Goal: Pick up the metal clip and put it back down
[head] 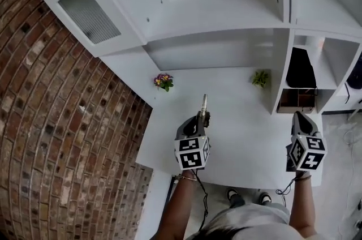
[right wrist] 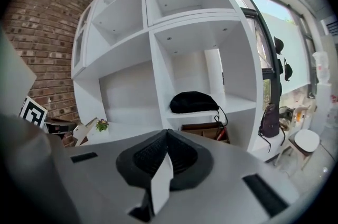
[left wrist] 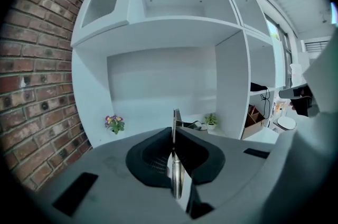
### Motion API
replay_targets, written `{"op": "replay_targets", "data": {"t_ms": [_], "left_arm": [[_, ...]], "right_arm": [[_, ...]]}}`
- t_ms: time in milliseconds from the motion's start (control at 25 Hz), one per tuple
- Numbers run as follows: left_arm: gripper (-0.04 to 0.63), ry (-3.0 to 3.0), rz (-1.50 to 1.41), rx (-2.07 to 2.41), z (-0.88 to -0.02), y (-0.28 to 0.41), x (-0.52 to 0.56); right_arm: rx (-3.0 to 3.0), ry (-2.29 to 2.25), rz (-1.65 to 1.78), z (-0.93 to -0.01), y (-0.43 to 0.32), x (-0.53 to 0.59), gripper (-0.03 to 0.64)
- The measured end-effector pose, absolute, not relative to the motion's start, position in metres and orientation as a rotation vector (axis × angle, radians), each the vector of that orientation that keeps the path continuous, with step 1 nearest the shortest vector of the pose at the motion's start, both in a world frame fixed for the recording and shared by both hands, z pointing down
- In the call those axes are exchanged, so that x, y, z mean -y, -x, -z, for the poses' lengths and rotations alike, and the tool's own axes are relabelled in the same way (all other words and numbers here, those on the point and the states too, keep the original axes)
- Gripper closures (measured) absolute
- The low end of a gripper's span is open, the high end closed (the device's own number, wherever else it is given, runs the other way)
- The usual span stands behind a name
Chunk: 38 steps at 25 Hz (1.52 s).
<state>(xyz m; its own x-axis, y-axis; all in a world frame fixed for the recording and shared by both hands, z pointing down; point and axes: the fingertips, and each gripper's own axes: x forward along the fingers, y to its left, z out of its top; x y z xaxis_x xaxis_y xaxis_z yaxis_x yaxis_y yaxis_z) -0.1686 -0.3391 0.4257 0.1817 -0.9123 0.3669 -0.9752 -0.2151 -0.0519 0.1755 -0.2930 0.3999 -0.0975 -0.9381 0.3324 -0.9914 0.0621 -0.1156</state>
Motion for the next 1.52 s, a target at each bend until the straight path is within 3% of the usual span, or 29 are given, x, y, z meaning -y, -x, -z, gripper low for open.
{"op": "replay_targets", "data": {"t_ms": [1000,1520], "left_arm": [[0.578,-2.847,-1.393,1.381,-0.515,0.145,0.411],[0.578,-2.986,-1.546,1.138,-0.577,0.120,0.420]], "right_arm": [[1.820,-2.120,-0.640,-0.478,-0.181,0.267,0.615],[1.782,-2.043,-0.673,-0.524,-0.172,0.268,0.615]]}}
